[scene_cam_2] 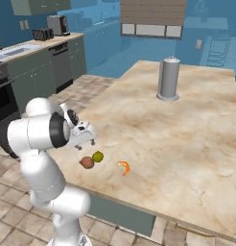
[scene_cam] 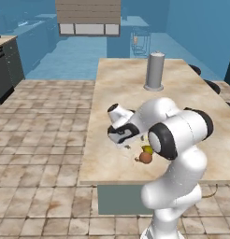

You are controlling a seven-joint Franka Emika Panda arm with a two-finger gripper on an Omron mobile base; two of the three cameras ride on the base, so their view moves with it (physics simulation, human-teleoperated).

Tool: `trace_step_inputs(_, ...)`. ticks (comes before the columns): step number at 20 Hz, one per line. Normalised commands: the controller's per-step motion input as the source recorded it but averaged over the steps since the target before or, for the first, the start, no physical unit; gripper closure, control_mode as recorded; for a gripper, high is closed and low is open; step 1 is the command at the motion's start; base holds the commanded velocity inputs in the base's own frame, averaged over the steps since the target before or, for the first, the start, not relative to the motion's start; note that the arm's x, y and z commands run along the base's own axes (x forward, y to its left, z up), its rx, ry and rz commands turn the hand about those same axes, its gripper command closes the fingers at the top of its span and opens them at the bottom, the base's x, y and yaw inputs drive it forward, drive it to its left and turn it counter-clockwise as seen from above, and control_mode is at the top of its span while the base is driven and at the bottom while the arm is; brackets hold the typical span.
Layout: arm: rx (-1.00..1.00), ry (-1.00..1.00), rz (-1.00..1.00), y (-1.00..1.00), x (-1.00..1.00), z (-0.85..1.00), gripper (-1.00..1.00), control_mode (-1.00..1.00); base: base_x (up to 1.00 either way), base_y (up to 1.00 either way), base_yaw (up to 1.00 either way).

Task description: Open the fridge, remove the pear, onion, and shrimp, and place them on any counter.

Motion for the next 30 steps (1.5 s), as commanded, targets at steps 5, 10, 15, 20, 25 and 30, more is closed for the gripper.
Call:
trace_step_inputs(5, -0.41, -0.06, 0.02, 0.01, 0.39, -0.02, -1.0, -1.0, 0.0, 0.0, 0.0)
trace_step_inputs(10, -0.08, -0.09, 0.04, -0.09, 0.04, 0.65, -1.0, -1.0, 0.0, 0.0, 0.0)
trace_step_inputs(15, 0.12, -0.09, 0.04, -0.07, -0.06, 1.0, -1.0, -1.0, 0.0, 0.0, 0.0)
trace_step_inputs(20, 0.19, -0.05, 0.0, -0.08, -0.42, 1.0, -1.0, -1.0, 0.0, 0.0, 0.0)
trace_step_inputs(25, 0.16, -0.14, 0.0, -0.07, -0.86, 1.0, -1.0, -1.0, 0.0, 0.0, 0.0)
trace_step_inputs(30, 0.14, -0.19, 0.0, -0.04, -1.0, 0.87, -1.0, -1.0, 0.0, 0.0, 0.0)
